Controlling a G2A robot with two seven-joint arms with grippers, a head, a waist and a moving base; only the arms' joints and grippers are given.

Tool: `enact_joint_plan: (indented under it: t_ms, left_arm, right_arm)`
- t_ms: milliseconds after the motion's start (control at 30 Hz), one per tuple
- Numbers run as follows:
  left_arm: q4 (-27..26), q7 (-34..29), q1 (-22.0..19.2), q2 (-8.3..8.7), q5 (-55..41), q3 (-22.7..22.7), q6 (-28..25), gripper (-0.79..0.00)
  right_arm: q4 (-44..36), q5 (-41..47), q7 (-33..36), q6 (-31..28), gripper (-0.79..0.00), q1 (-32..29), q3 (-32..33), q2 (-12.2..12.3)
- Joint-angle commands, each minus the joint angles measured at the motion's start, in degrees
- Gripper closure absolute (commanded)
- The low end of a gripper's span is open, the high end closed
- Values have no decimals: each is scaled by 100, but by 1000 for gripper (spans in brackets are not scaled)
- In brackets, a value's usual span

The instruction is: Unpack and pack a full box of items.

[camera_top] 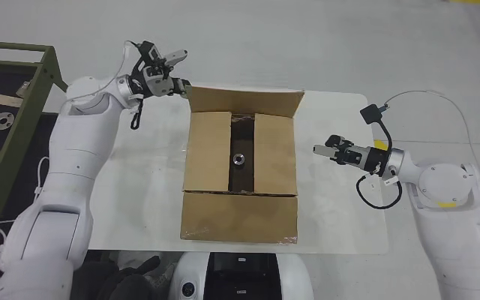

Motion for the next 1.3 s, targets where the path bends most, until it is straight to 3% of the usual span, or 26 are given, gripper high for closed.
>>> enact_joint_plan:
  t_ms: [0, 467, 933, 1267]
  left_arm:
    - [-100, -82, 75, 17, -141, -74, 143, -785]
    - [-851, -525, 641, 169, -600, -514, 986, -785]
    - [-1089, -550, 1065, 288, -56, -557, 1211, -785]
    - [-1144, -604, 1202, 331, 232, -503, 1077, -785]
  right_arm:
    - [0, 0, 0, 0, -785, 0, 0, 0]
    - [0, 0, 0, 0, -785, 0, 0, 0]
    - [0, 0, 0, 0, -785, 0, 0, 0]
    - [0, 0, 0, 0, -785, 0, 0, 0]
